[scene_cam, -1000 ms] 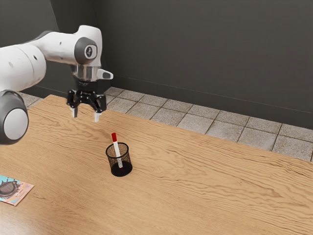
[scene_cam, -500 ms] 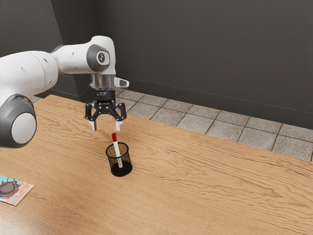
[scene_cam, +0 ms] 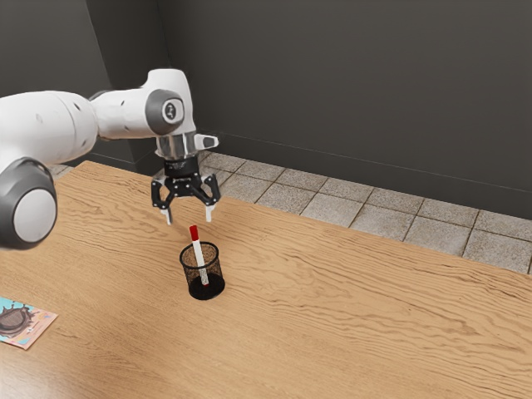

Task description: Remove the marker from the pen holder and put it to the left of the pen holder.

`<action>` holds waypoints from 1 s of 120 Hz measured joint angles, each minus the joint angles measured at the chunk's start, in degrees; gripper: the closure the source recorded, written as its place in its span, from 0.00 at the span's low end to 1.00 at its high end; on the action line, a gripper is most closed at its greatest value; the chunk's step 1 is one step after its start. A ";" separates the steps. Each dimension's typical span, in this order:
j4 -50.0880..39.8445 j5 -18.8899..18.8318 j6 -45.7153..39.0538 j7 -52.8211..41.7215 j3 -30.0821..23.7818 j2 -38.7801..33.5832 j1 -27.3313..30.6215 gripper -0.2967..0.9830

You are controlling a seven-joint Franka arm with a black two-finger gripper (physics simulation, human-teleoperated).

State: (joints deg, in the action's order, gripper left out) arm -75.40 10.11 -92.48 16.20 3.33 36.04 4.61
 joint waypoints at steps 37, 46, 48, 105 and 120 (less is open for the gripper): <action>-8.85 -0.62 -3.89 1.41 0.04 -5.89 -2.37 0.26; -10.42 -0.33 -4.72 1.74 0.01 -6.08 -2.48 0.27; -10.93 -0.23 -4.94 1.81 0.01 -6.18 -2.49 0.27; -12.87 0.70 -7.53 3.09 0.06 -6.91 -2.10 0.60; -12.87 0.83 -7.65 3.29 0.09 -6.99 -1.98 0.67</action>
State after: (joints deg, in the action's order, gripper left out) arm -88.27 10.94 -100.13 19.49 3.42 29.05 2.63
